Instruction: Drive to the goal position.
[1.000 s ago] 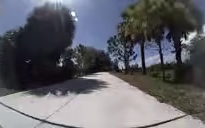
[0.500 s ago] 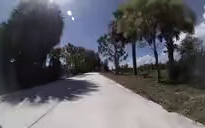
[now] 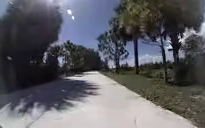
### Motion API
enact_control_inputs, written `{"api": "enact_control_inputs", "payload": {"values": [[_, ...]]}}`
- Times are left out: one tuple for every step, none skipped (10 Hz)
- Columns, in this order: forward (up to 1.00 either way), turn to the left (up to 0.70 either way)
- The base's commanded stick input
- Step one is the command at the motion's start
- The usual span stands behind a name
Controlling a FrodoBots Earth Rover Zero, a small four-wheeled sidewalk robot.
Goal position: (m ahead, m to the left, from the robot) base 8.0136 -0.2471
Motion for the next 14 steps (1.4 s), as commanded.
{"api": "enact_control_inputs", "payload": {"values": [[0.85, 0.29], [0.85, 0.28], [0.85, 0.14], [0.85, 0.0], [0.85, 0.0], [0.85, 0.0], [0.85, 0.0], [0.85, 0.0], [0.85, 0.0], [0.85, 0.0], [0.85, 0.0], [0.85, 0.0], [0.85, 0.0], [0.85, 0.0]]}}
